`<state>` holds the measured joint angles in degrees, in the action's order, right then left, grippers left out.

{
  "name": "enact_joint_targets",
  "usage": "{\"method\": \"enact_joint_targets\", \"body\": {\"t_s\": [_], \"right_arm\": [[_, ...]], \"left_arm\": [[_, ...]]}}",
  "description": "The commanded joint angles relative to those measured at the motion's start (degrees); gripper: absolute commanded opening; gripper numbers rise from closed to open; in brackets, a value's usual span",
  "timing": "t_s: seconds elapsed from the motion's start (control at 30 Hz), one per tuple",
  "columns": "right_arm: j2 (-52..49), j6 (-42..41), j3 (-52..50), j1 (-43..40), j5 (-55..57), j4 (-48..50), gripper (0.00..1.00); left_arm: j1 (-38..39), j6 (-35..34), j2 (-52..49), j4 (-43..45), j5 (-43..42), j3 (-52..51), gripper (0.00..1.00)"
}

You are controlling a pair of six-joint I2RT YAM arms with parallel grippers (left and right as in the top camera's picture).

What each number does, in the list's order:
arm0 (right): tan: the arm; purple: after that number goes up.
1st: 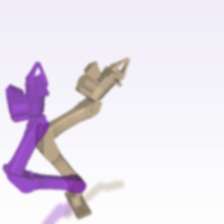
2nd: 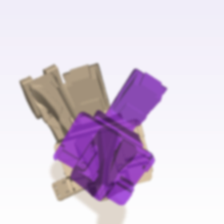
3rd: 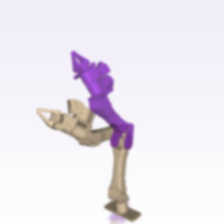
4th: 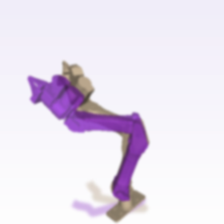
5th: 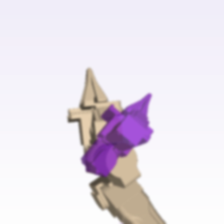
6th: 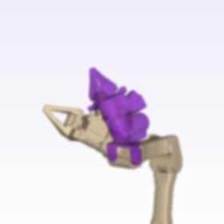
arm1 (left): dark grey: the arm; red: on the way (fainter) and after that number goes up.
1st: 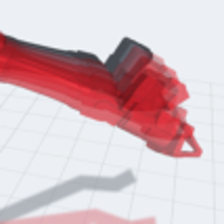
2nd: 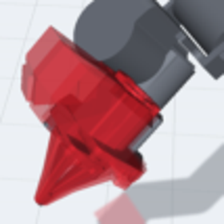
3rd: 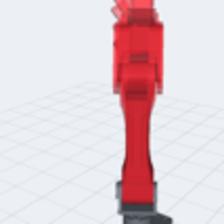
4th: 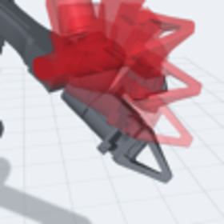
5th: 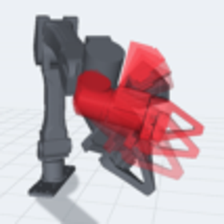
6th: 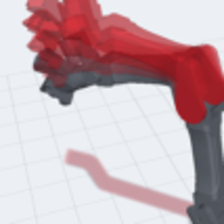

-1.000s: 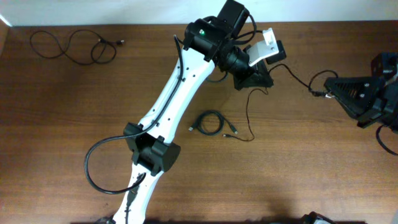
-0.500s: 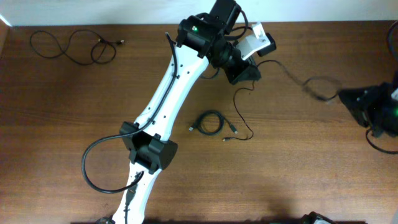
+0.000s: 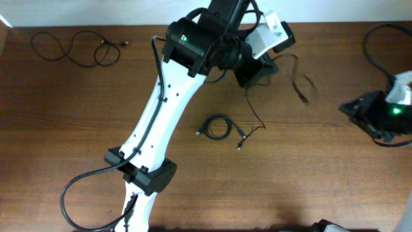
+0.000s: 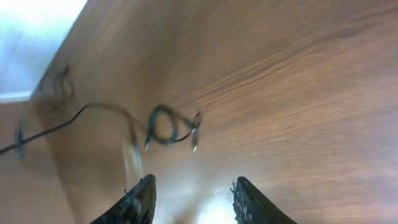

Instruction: Untangle cables

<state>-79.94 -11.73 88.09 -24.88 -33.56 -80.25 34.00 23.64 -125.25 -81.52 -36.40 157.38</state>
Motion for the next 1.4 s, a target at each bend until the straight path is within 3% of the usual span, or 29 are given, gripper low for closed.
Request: {"method": "enact_joint_targets", "body": {"t_s": [0.0,0.2,0.5,0.9,1.1,1.37], "right_arm": [[-1.9,4.5,0.0,5.4,-6.6,-0.2,0.41],[-2.2,8.5,0.0,14.1,-15.9,1.2,0.41],[-2.2,8.5,0.0,14.8,-16.0,1.6,0.42],[-2.2,8.3,0.0,14.8,-13.4,8.9,0.47],[-2.2,8.3,0.0,14.8,-5.1,9.2,0.49],[-2.2,8.3,0.0,14.8,-0.4,10.7,0.5]], "left_arm": [[0.2,-4.7,2.5,1.2,-4.9,0.9,0.0],[0.4,-5.0,2.6,0.9,-4.1,0.9,0.0],[0.5,-6.4,2.6,0.0,-3.8,0.9,0.0],[0.8,-6.9,2.6,-1.4,-6.4,0.9,0.0],[0.9,-6.9,2.6,-0.3,-13.9,0.9,0.0],[1.2,-6.9,2.6,-1.5,-14.0,0.9,0.0]]}}
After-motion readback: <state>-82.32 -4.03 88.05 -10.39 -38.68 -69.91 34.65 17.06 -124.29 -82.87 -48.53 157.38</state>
